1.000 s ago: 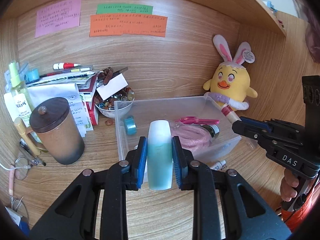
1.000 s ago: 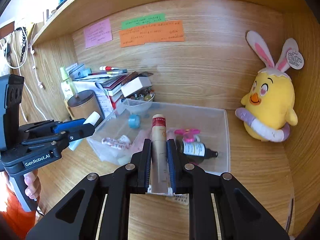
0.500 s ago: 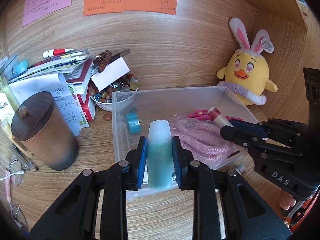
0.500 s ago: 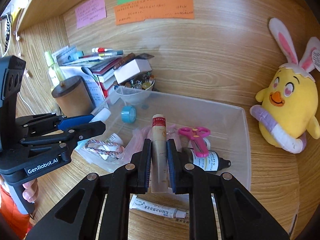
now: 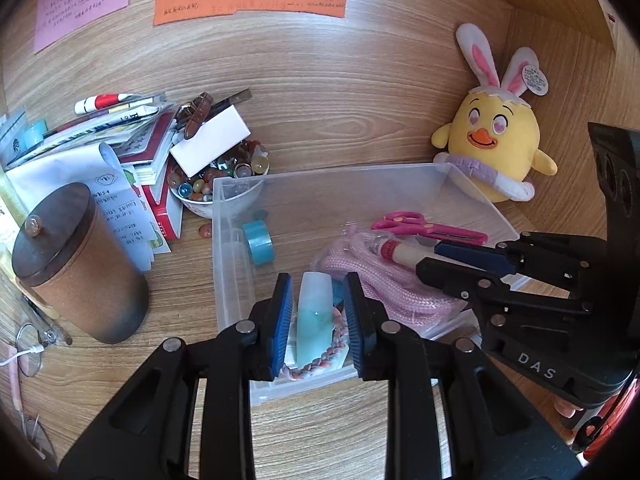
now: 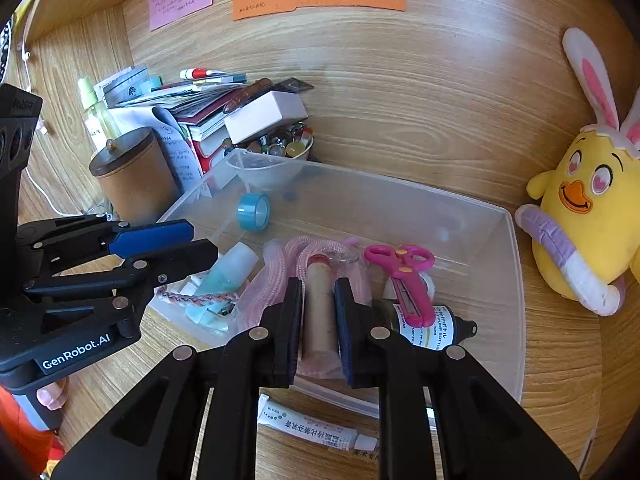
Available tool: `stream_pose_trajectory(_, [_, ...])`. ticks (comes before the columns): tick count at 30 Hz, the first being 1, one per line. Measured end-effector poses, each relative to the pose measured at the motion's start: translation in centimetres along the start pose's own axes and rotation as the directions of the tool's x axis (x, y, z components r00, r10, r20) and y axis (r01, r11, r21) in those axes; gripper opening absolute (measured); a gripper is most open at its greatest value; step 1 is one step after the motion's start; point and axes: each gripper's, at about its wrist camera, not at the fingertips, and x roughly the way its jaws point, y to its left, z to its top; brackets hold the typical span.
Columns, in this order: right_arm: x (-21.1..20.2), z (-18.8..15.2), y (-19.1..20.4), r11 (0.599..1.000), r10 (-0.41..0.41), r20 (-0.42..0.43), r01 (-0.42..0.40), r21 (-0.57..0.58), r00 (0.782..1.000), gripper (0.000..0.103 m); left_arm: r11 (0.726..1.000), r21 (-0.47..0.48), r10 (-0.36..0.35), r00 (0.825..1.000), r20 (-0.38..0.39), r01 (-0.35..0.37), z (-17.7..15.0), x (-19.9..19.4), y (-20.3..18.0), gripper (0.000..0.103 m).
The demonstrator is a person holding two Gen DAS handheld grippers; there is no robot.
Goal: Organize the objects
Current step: 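Carry both items into the clear box and open both tools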
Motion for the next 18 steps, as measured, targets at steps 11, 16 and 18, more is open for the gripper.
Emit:
stream_pose_trajectory(11, [-4.4, -0.5, -1.3, 1.000, 0.015, 0.087, -0.016, 0.019, 0.996, 0.050, 0.999, 0.025, 0.023, 0.997, 0.074, -0.025, 0.0, -3.2, -1.4, 0.064])
stream_pose_trajectory(16, [-7.0, -1.9, -2.3, 1.000, 0.008, 0.124, -0.012, 0.027, 0.992, 0.058, 0.997, 0.075, -0.006, 0.996, 0.093, -0.001, -0.8, -4.8, -2.6, 0.072])
stream_pose_trajectory(18, [-7.7, -2.7, -2.8, 0.999, 0.009, 0.123, -0.013, 0.033, 0.992, 0.060, 0.995, 0.101, -0.015, 0.997, 0.082, 0.007, -1.4, -4.8, -3.2, 0.073])
